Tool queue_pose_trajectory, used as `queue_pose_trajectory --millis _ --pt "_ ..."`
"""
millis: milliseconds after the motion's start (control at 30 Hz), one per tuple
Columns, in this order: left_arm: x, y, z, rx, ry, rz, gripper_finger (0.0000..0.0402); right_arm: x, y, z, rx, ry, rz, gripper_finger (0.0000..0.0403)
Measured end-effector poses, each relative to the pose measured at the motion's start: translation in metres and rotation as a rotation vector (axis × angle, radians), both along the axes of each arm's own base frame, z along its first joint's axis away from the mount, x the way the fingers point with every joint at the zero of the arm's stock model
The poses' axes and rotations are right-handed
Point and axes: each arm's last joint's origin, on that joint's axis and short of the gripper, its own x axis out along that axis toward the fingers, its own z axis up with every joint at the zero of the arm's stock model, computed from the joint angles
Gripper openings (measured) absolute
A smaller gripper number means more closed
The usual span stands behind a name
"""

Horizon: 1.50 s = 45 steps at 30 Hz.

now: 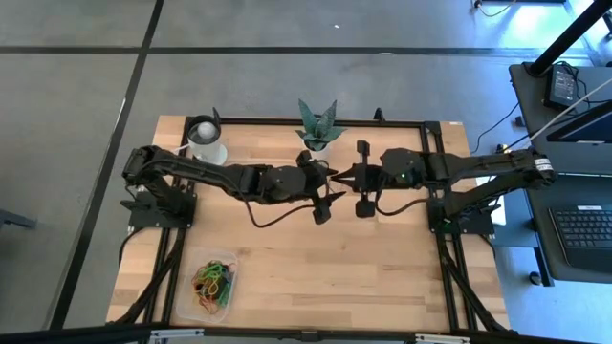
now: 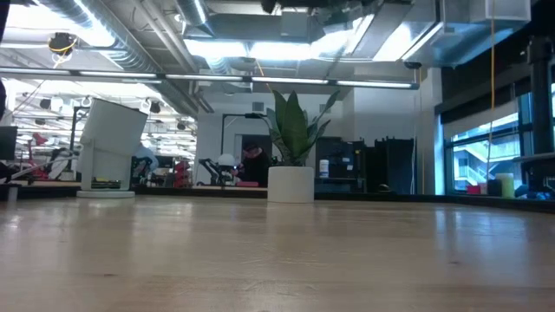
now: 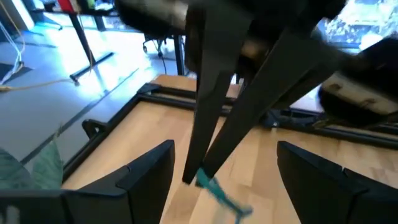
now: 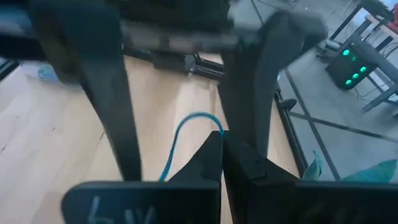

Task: Pick and place rubber bands into bin
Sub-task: Put the blue rubber band into the transparent bin

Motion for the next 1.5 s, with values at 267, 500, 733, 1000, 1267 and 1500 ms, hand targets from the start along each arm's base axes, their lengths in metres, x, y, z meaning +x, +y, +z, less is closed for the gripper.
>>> queue_pose_trajectory --millis 267,500,733,1000,1267,1500 --pt "0.010 0.006 -0.019 -0.043 0.060 0.007 0.0273 0.001 0.000 0.003 0.002 -0.032 -0.001 0.0006" --pt "0.012 0.007 -0.020 -0.043 0.055 0.013 0.0207 0.001 0.000 0.002 0.001 -0.023 -0.001 0.0006" --pt "0.012 0.006 -0.021 -0.055 0.056 -0.017 0.0059 0.000 0.000 0.000 0.003 -0.002 -0.002 0.0006" --pt "0.012 0.006 -0.021 -0.064 0.064 -0.040 0.0003 0.000 0.000 -0.001 0.079 -0.003 -0.034 0.0017" --pt "0.011 0.006 -0.023 -0.059 0.086 -0.032 0.0003 -0.002 -0.009 -0.005 0.145 0.032 -0.099 0.0101" --pt "-0.003 0.008 -0.029 -0.107 0.220 0.036 0.0003 -0.012 -0.021 -0.004 0.197 0.067 -0.171 0.0167"
